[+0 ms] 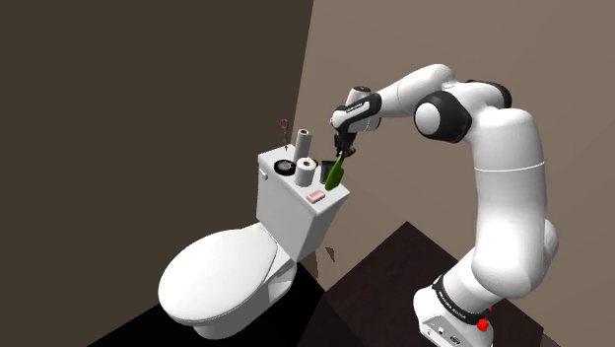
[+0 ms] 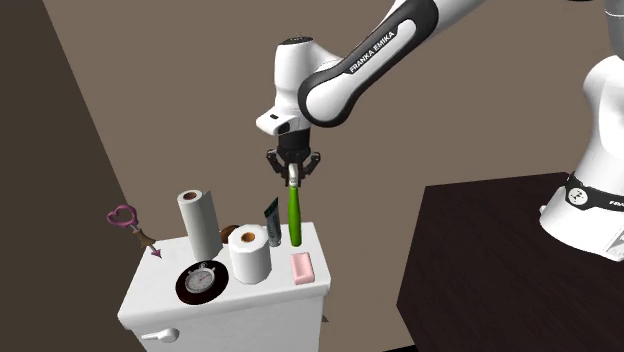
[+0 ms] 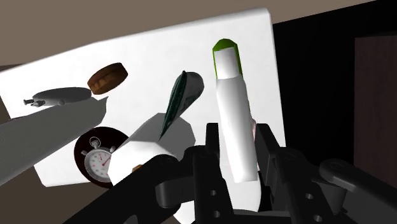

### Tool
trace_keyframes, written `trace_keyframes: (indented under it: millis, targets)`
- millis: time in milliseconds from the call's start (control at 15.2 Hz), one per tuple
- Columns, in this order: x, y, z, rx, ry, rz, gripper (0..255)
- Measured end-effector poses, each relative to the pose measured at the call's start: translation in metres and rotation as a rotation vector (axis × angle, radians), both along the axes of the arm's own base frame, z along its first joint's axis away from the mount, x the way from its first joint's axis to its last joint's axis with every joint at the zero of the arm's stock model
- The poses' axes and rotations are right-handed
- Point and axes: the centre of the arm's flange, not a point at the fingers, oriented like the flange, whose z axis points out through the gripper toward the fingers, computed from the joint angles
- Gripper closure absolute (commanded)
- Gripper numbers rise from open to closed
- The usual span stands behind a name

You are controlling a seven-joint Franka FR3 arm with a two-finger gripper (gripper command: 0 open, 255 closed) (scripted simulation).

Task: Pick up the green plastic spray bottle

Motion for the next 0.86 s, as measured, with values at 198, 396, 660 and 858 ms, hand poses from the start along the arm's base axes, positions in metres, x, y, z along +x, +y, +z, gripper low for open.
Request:
trace_keyframes:
  millis: [198, 396, 660, 858]
  targets:
    - [-0.002, 0.0, 0.016, 0.0, 0.0, 0.0, 255]
    - [-0.002, -0.002, 0.031, 0.0, 0.0, 0.0, 255]
    - [-0.001, 0.0, 0.053, 0.0, 0.0, 0.0, 255]
    - [-0.001, 0.0, 0.066, 0.0, 0.0, 0.0, 255]
